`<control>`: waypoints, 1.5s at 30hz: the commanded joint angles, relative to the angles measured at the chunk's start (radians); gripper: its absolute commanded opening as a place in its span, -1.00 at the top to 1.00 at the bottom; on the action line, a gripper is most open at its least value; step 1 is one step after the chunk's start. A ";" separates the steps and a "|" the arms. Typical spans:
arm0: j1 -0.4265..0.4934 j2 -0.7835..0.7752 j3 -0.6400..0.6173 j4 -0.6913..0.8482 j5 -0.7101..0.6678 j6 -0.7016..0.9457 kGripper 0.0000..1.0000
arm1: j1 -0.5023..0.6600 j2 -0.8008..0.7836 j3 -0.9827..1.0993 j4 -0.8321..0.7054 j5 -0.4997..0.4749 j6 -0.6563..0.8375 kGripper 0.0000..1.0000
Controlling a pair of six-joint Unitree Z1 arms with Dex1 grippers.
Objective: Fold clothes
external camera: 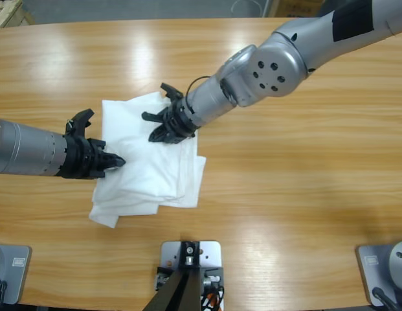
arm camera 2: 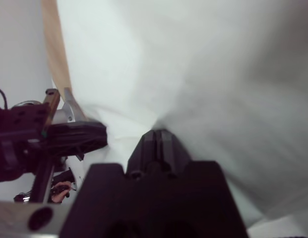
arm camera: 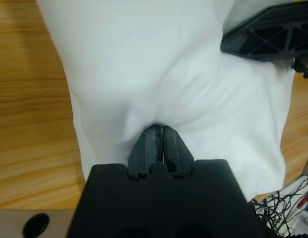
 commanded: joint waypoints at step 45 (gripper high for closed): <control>-0.032 -0.084 0.054 0.039 0.035 -0.099 1.00 | 0.048 0.011 0.076 0.017 0.001 -0.064 1.00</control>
